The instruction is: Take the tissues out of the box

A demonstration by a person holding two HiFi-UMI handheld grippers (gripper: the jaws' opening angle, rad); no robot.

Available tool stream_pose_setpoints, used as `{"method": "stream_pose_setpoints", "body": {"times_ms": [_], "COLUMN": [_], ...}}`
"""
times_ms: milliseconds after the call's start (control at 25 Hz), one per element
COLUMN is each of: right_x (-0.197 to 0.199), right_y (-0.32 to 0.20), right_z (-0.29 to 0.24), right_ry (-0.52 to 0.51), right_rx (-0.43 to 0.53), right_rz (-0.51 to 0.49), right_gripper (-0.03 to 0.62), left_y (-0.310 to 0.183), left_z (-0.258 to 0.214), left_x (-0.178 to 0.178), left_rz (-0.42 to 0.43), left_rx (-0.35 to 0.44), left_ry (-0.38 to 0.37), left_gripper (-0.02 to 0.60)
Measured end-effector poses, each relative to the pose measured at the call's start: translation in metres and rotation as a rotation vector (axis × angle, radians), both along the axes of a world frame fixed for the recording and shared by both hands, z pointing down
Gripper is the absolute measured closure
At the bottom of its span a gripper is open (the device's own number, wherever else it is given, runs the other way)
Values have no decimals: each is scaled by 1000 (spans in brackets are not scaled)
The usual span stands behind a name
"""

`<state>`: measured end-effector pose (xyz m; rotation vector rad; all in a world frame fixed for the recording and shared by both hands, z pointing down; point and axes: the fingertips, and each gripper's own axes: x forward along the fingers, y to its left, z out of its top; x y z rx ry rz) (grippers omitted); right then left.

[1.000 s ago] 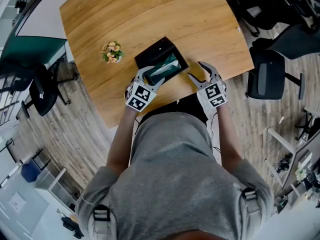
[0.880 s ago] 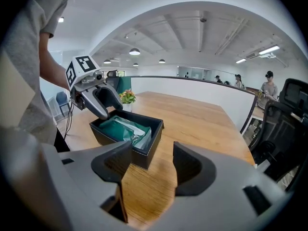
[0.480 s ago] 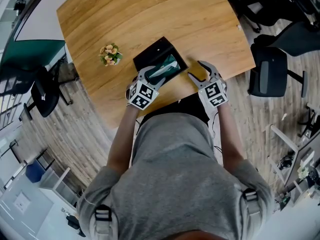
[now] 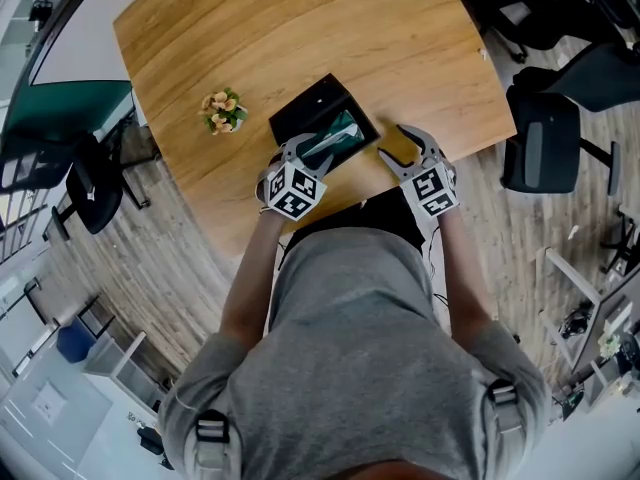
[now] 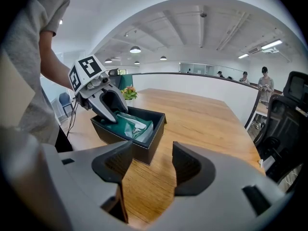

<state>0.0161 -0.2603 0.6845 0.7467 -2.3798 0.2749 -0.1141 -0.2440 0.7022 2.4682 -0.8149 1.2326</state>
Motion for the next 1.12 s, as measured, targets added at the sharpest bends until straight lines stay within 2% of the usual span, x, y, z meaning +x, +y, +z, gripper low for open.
{"method": "stream_pose_setpoints", "body": {"times_ms": [240, 440, 880, 1120], "right_x": [-4, -5, 3, 0], "right_y": [0, -1, 1, -1], "right_z": [0, -2, 3, -1], "right_ry": [-15, -17, -4, -13], "right_rx": [-3, 2, -15, -2], "right_rz": [-15, -11, 8, 5], "right_gripper": [329, 329, 329, 329], "left_y": [-1, -3, -3, -4], "left_z": [1, 5, 12, 12], "left_x": [3, 7, 7, 7], "left_rz": [1, 19, 70, 79], "left_rx": [-9, -34, -36, -37], "left_ry": [-5, -38, -125, -137], "left_gripper": [377, 377, 483, 530]}}
